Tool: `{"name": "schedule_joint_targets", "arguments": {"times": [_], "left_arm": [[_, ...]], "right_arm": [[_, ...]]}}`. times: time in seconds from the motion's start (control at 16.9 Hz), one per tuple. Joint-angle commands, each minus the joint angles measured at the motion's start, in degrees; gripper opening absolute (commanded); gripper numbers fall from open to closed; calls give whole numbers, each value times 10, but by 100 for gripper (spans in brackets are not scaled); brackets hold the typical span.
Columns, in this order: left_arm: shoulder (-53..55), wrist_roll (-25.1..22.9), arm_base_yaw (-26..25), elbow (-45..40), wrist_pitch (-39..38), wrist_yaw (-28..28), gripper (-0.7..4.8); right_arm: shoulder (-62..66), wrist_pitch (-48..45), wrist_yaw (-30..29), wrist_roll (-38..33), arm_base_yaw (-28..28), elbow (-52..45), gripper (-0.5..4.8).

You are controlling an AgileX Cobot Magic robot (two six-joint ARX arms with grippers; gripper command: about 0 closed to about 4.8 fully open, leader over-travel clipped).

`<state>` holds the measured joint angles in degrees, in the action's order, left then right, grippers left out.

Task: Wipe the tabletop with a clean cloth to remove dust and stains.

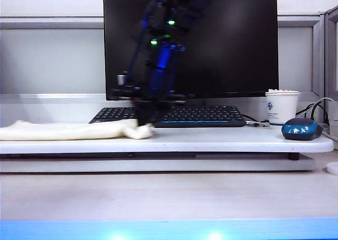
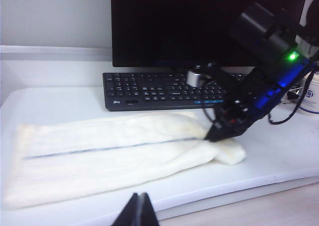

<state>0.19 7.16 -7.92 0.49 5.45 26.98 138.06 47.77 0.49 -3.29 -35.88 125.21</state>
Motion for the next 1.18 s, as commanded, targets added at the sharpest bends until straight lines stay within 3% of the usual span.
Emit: {"name": "schedule_joint_targets", "arguments": {"times": [0.06,0.35,0.47,0.77,0.94,1.18], "left_arm": [[0,0,-1,1,11,2,-6],[0,0,-1,1,11,2,-6],[0,0,-1,1,11,2,-6],[0,0,0,1,11,2,-6],[0,0,0,1,10,2,-6],[0,0,0,0,10,1,-6]], "right_arm": [[-8,85,50,5,34,-75,-9],[-99,16,61,6,76,-249,-9],[-166,-39,61,7,112,-367,-9],[-263,-101,61,20,192,-522,-9],[-300,-110,58,37,233,-564,-9],[-311,-130,44,50,232,-566,-9]]}}
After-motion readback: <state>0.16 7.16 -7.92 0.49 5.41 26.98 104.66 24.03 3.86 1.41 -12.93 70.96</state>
